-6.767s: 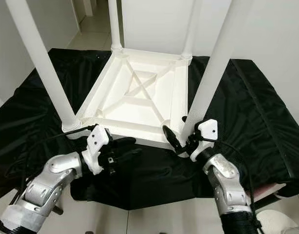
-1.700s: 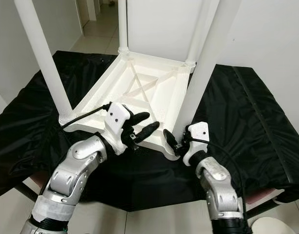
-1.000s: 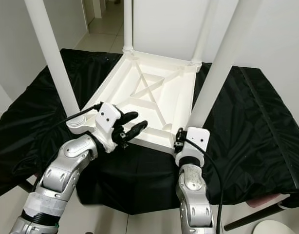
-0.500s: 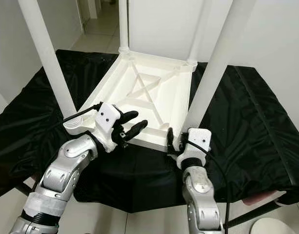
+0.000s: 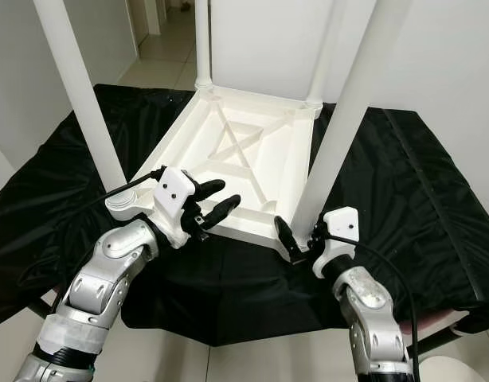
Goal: Building children table
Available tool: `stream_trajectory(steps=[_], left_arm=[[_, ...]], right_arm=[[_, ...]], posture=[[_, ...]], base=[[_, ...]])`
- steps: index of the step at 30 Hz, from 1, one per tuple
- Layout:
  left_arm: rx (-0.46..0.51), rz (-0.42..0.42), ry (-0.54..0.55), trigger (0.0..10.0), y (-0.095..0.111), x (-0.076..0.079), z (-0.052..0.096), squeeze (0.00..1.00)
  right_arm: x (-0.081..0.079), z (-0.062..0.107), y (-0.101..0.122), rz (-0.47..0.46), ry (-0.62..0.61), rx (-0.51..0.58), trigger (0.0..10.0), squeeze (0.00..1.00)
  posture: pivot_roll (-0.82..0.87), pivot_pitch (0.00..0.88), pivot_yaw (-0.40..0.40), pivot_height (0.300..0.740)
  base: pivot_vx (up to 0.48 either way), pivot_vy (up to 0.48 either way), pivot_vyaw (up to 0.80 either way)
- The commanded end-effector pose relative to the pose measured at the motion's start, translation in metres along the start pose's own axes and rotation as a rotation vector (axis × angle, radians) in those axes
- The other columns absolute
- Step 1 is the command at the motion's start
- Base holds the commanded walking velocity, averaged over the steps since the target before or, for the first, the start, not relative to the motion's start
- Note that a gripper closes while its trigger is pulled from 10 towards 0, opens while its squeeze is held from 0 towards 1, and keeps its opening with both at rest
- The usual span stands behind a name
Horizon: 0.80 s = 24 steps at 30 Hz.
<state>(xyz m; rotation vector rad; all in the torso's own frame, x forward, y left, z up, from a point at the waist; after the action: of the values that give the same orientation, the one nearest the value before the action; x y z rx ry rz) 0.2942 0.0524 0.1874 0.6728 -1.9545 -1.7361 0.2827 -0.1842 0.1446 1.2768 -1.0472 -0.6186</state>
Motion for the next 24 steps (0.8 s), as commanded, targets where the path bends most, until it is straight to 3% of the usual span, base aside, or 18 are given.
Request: stream_trajectory(steps=[1, 6, 7, 8, 9, 22, 23, 24], left_arm=[[-0.021, 0.022, -0.027, 10.0, -0.002, 0.002, -0.002, 0.0], [-0.03, 0.023, -0.043, 10.0, -0.003, 0.004, -0.002, 0.0], [-0.024, 0.008, -0.044, 10.0, -0.002, 0.004, -0.002, 0.0], [-0.024, 0.008, -0.044, 10.0, -0.002, 0.004, -0.002, 0.0], [-0.023, 0.007, -0.042, 10.0, -0.002, 0.004, -0.002, 0.0], [-0.009, 0.025, -0.013, 10.0, 0.005, 0.003, 0.003, 0.0], [-0.013, 0.023, -0.013, 10.0, 0.004, 0.003, 0.004, 0.0], [-0.017, 0.021, -0.013, 10.0, 0.004, 0.003, 0.005, 0.0]], right_arm=[[-0.002, -0.005, -0.005, 0.0, 0.068, -0.008, 10.0, 0.0], [0.0, -0.013, -0.01, 0.033, 0.133, -0.021, 10.0, 0.0], [0.003, -0.015, -0.012, 0.052, 0.159, -0.024, 7.8, 0.0], [0.003, -0.015, -0.012, 0.052, 0.159, -0.024, 7.8, 0.0], [0.005, -0.015, -0.013, 0.052, 0.158, -0.024, 0.0, 0.0], [0.006, -0.002, 0.0, 0.02, 0.136, 0.032, 0.0, 0.0], [0.006, -0.001, 0.0, 0.013, 0.115, 0.034, 8.0, 0.0], [0.006, 0.0, 0.002, 0.017, 0.096, 0.045, 8.0, 0.0]], posture=[[-0.03, 0.0, 0.008, 0.74], [-0.03, 0.006, 0.016, 0.74], [-0.03, 0.006, 0.016, 0.74], [-0.03, 0.006, 0.016, 0.74], [-0.03, 0.006, 0.016, 0.74], [-0.05, 0.112, 0.014, 0.74], [-0.05, 0.112, 0.014, 0.74], [-0.05, 0.117, 0.014, 0.74]], base=[[0.0, 0.0, 0.0], [0.0, 0.0, 0.0], [0.0, 0.0, 0.0], [0.0, 0.0, 0.0], [0.0, 0.0, 0.0], [0.0, 0.0, 0.0], [0.0, 0.0, 0.0], [0.0, 0.0, 0.0]])
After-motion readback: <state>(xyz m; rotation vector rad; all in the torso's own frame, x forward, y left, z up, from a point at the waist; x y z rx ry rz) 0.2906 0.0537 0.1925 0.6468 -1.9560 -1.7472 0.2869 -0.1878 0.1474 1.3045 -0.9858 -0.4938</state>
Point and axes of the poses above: a point about 5 cm out from each wrist's last joint towards the gripper, its own z axis pointing back from the gripper into the wrist, its own y axis along the axis of the wrist's last joint, x = y × z, the point moved 1 cm from there along -z, pointing out of the wrist towards the gripper, and after that the axes turned 10 degrees about z, right-handed, at the moved point
